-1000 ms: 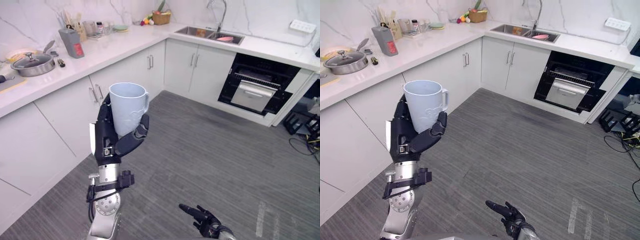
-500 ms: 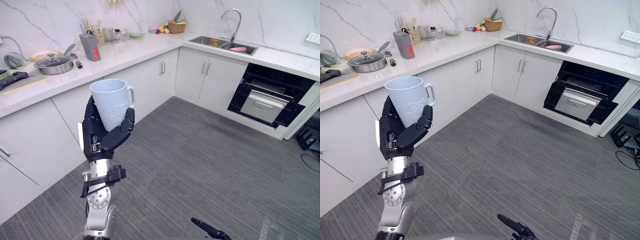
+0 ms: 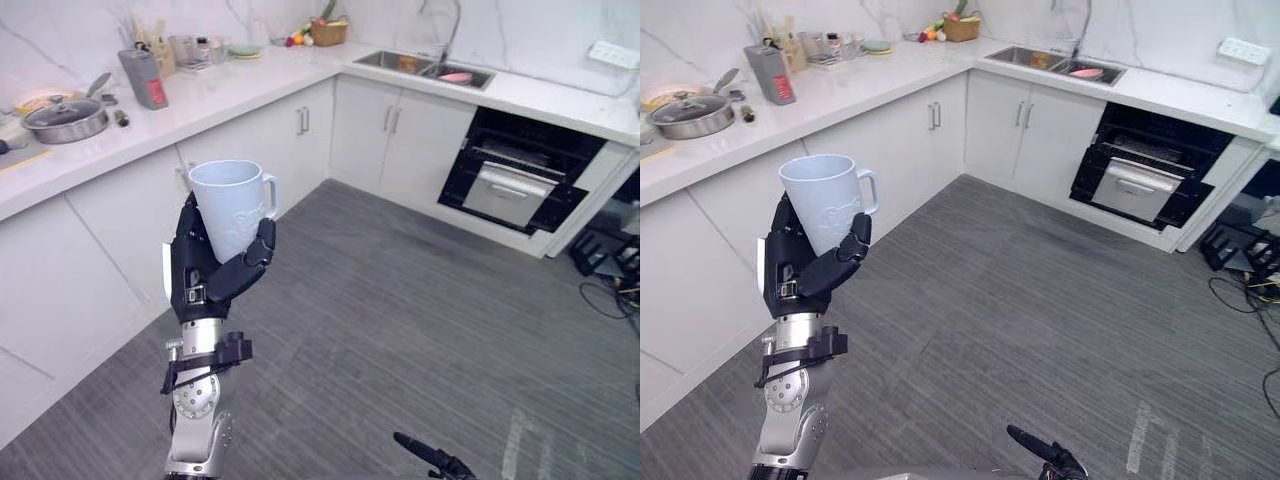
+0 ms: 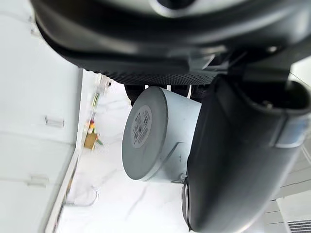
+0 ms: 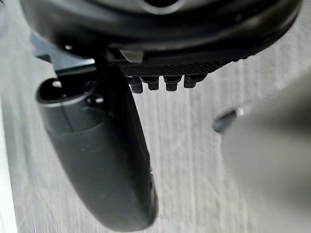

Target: Walk over to the sink, pick up the cup, carry it to the dishwasher, place the cup inside the dishwasher, then close the dishwasher door

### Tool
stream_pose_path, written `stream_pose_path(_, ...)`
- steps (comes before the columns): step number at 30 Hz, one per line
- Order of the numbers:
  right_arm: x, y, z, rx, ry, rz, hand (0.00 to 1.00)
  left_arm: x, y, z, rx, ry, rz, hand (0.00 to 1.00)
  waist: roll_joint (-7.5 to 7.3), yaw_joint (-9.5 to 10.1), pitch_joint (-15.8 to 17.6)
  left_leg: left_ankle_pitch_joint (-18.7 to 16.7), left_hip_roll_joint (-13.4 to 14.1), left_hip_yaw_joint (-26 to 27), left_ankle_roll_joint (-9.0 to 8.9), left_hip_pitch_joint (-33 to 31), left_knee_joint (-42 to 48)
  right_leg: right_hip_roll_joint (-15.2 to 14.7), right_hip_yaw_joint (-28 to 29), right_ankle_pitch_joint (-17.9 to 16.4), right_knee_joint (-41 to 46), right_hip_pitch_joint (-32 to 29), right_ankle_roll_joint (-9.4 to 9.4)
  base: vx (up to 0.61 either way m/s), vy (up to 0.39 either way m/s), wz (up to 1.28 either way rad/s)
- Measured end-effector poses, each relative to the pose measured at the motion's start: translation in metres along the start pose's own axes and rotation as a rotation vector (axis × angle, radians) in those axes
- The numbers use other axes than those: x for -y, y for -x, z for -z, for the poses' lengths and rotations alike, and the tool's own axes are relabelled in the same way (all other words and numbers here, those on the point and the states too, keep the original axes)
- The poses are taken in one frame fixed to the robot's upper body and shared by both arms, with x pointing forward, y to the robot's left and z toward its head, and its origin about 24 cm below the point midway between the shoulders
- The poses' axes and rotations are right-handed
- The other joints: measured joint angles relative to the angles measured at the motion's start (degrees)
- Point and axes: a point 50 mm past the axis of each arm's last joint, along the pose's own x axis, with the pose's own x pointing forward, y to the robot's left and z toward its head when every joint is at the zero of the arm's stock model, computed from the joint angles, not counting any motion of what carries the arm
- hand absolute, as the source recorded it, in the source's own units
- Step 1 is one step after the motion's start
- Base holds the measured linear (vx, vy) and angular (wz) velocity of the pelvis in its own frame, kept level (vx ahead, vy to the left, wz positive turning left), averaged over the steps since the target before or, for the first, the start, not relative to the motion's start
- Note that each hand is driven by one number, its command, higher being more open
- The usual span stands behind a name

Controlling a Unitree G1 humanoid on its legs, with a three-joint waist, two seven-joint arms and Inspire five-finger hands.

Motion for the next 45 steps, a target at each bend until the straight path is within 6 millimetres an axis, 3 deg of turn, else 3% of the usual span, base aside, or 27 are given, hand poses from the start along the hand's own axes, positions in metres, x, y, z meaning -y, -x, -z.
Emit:
stream_pose_path(1,0.001,0.0,-0.005,0.015,0.002,0.0,1.0,0.003,0.001,-0.002,0.007,0.015,0.01,0.0,-0.17,-0.03,1.14,2.13,0.53,-0.96,0.33,-4.22,9.11,-0.16,0.57,-1.04,0.92,0.74,-0.4,0.06,-0.037,-0.22)
stream_pose_path(3,0.003,-0.001,-0.011,0.031,0.007,0.008,1.0,0.005,0.0,-0.003,0.017,0.016,0.043,0.0,0.38,0.02,3.56,-1.56,-0.1,-2.22,0.43,-7.76,9.86,-0.64,1.61,-2.12,0.91,3.14,-0.62,0.13,0.037,-0.19)
stream_pose_path(6,0.008,-0.001,-0.01,0.028,0.024,0.025,1.0,0.003,0.0,-0.003,0.011,0.007,0.044,0.0,-0.28,0.09,5.05,0.24,-3.21,-2.14,-0.94,-9.49,-11.42,-3.29,3.15,-3.49,-1.03,6.73,0.55,0.21,0.085,-0.26)
stream_pose_path(8,0.016,0.0,-0.009,0.034,0.069,0.032,1.0,0.002,0.001,-0.003,0.011,0.012,0.007,0.0,1.1,0.87,4.33,11.91,-4.24,-3.76,-2.34,-8.18,-28.49,-4.13,6.22,-4.64,-4.0,10.14,2.1,0.37,0.2,-0.62)
stream_pose_path(10,0.016,0.0,-0.008,0.037,0.103,0.026,1.0,-0.001,0.003,-0.002,0.005,0.002,-0.019,0.0,1.18,2.12,3.14,14.96,-5.95,-4.42,-1.12,-8.02,-27.55,-5.55,8.83,-5.67,-5.06,11.07,3.21,0.46,0.244,-0.71)
stream_pose_path(11,0.014,0.0,-0.009,0.043,0.116,0.014,1.0,-0.004,0.003,-0.001,0.005,-0.018,-0.034,0.0,1.29,2.06,2.75,12.72,-7.08,-4.31,2.1,-8.93,-24.06,-6.77,9.61,-7.04,-4.68,11.42,4.26,0.47,0.215,-0.4)
stream_pose_path(12,0.014,0.0,-0.005,0.029,0.13,0.008,1.0,-0.008,0.004,0.002,-0.009,-0.035,-0.044,0.0,0.35,1.63,2.32,10.23,-8.6,-3.14,4.39,-8.76,-22.3,-8.4,9.59,-8.49,-2.63,11.46,6.05,0.46,0.191,-0.24)
stream_pose_path(15,0.016,0.001,-0.001,0.026,0.115,0.021,1.0,-0.008,0.005,0.011,-0.067,-0.058,-0.029,0.0,0.2,1.24,1.55,6.27,-10.99,-2.44,6.76,-3.71,-22.92,-10.24,8.84,-9.83,12.72,8.22,10.36,0.44,0.15,-0.01)
stream_pose_path(16,0.017,0.001,0.0,0.029,0.102,0.027,1.0,-0.006,0.004,0.011,-0.071,-0.058,-0.014,0.0,-0.04,1.27,1.13,5.6,-11.48,-2.46,6.79,-2.32,-24.02,-10.48,8.74,-9.43,18.1,6.56,13.09,0.39,0.131,0.06)
stream_pose_path(17,0.016,0.002,0.003,0.035,0.077,0.036,1.0,-0.003,0.001,0.011,-0.071,-0.063,0.018,0.0,-0.68,1.38,0.62,5.05,-12.59,-2.84,7.05,0.79,-26.19,-11.05,8.43,-6.87,28.42,3.2,18.93,0.39,0.096,0.15)
stream_pose_path(18,0.016,0.002,0.005,0.036,0.055,0.038,1.0,0.0,-0.001,0.009,-0.067,-0.067,0.043,0.0,-1.18,1.22,0.23,4.53,-13.34,-3.47,7.3,3.03,-27.75,-11.42,7.38,-3.52,35.0,0.83,20.45,0.39,0.072,0.18)
stream_pose_path(19,0.015,0.002,0.007,0.038,0.035,0.042,1.0,0.004,-0.003,0.009,-0.062,-0.061,0.063,0.0,-1.63,1.21,-0.11,4.16,-14.06,-4.06,7.43,5.57,-29.71,-12.59,5.58,-1.64,41.93,-1.73,19.76,0.38,0.031,0.11)
stream_pose_path(21,0.016,0.003,0.002,0.078,0.028,0.043,1.0,0.014,-0.005,0.008,-0.05,-0.057,0.098,0.0,-1.27,0.79,-0.54,4.26,-14.27,-4.84,7.84,11.47,-35.06,-14.95,-0.92,-3.62,53.88,-9.67,13.58,0.39,0.008,0.07)
stream_pose_path(25,0.009,0.005,-0.007,0.137,0.016,0.031,1.0,0.043,-0.016,0.007,-0.023,-0.024,0.213,0.0,-0.38,-1.99,-0.07,3.53,-10.61,-8.54,6.3,18.43,-39.61,-12.12,-7.33,-8.29,43.24,-19.89,6.95,0.38,-0.095,0.37)
stream_pose_path(27,0.008,0.007,-0.006,0.152,0.006,0.045,1.0,0.056,-0.023,0.004,0.0,0.006,0.264,0.0,0.07,-2.67,0.22,2.05,-8.24,-8.94,3.76,20.81,-39.2,-11.02,-8.9,-7.26,28.81,-22.05,7.05,0.51,-0.202,0.39)
stream_pose_path(30,0.013,0.013,0.006,0.145,-0.011,0.087,1.0,0.066,-0.026,-0.001,0.027,0.06,0.283,0.0,-0.55,-3.18,-0.1,-2.59,-5.25,-7.04,-1.38,25.64,-35.24,-10.22,-4.43,1.94,7.42,-20.93,7.82,0.57,-0.284,0.35)
stream_pose_path(31,0.013,0.015,0.013,0.133,-0.006,0.089,1.0,0.066,-0.024,-0.004,0.037,0.068,0.283,0.0,-1.67,-3.22,-0.57,-4.86,-5.16,-5.83,-2.44,27.26,-33.44,-11.36,-3.26,2.67,6.92,-20.94,7.31,0.6,-0.344,0.21)
stream_pose_path(32,0.016,0.016,0.014,0.13,-0.016,0.094,1.0,0.065,-0.022,-0.005,0.049,0.078,0.276,0.0,-1.85,-3.22,-0.83,-7.18,-4.05,-4.55,-3.36,29.36,-32.28,-11.46,-3.6,8.87,11.0,-21.4,6.25,0.59,-0.353,0.03)
stream_pose_path(33,0.021,0.016,0.009,0.137,-0.004,0.104,1.0,0.065,-0.017,-0.003,0.046,0.094,0.253,0.0,-0.07,-3.21,-1.12,-8.31,-1.76,-2.88,-4.54,30.87,-30.68,-9.62,-4.32,7.87,16.95,-22.72,4.69,0.7,-0.441,-0.13)
stream_pose_path(34,0.023,0.016,0.001,0.159,0.011,0.108,1.0,0.066,-0.015,-0.002,0.04,0.104,0.247,0.0,1.88,-3.25,-1.99,-7.28,0.44,-1.95,-5.54,29.86,-28.12,-8.02,-5.22,5.55,19.43,-23.59,3.73,0.55,-0.372,-0.13)
stream_pose_path(35,0.021,0.016,-0.002,0.167,0.016,0.103,1.0,0.066,-0.014,-0.003,0.042,0.105,0.25,0.0,2.01,-3.28,-2.07,-5.93,1.03,-1.97,-5.68,28.95,-26.46,-7.52,-5.47,4.36,20.07,-23.85,3.22,0.92,-0.664,-0.45)
stream_pose_path(36,0.009,0.016,-0.019,0.2,0.021,0.063,1.0,0.067,-0.013,-0.002,0.043,0.098,0.237,0.0,3.47,-3.17,-1.18,10.2,6.69,-2.96,-6.79,20.11,-4.01,-1.93,-5.2,0.55,15.58,-17.31,0.66,0.78,-0.554,-0.55)
stream_pose_path(37,0.006,0.017,-0.02,0.206,0.025,0.051,1.0,0.065,-0.011,0.0,0.036,0.101,0.22,0.0,3.73,-3.05,-1.13,14.66,8.83,-4.45,-7.13,13.7,8.85,0.03,-4.46,0.11,12.37,-13.44,-0.11,0.84,-0.568,-0.65)
stream_pose_path(40,-0.001,0.016,-0.016,0.183,0.063,0.014,1.0,0.054,-0.001,0.004,0.007,0.096,0.154,0.0,3.23,-1.76,-0.8,8.8,10.1,-2.88,-4.54,0.2,21.75,2.77,-0.97,-0.38,3.1,-1.9,-1.78,0.44,-0.231,-0.46)
stream_pose_path(41,-0.003,0.016,-0.016,0.179,0.072,0.003,1.0,0.05,0.0,0.003,0.008,0.087,0.143,0.0,3.17,-1.24,-0.78,6.68,9.85,-1.87,-3.32,-1.88,20.3,2.93,-0.03,-0.29,1.39,-0.15,-1.83,0.42,-0.144,-0.6)
stream_pose_path(43,-0.011,0.011,-0.019,0.175,0.106,-0.035,1.0,0.036,-0.001,0.0,0.024,0.059,0.09,0.0,2.7,0.16,-0.94,2.35,5.58,0.58,-2.3,-6.18,-1.21,2.17,3.24,0.34,-2.97,3.15,-0.83,0.46,-0.082,-0.7)
stream_pose_path(45,-0.017,0.005,-0.027,0.171,0.129,-0.048,1.0,0.027,-0.003,-0.004,0.042,0.04,0.039,0.0,2.65,0.7,-0.92,5.05,0.73,-1.21,-2.27,-7.38,-24.05,1.22,6.12,-0.05,-3.9,4.53,-0.28,0.49,0.033,-0.79)
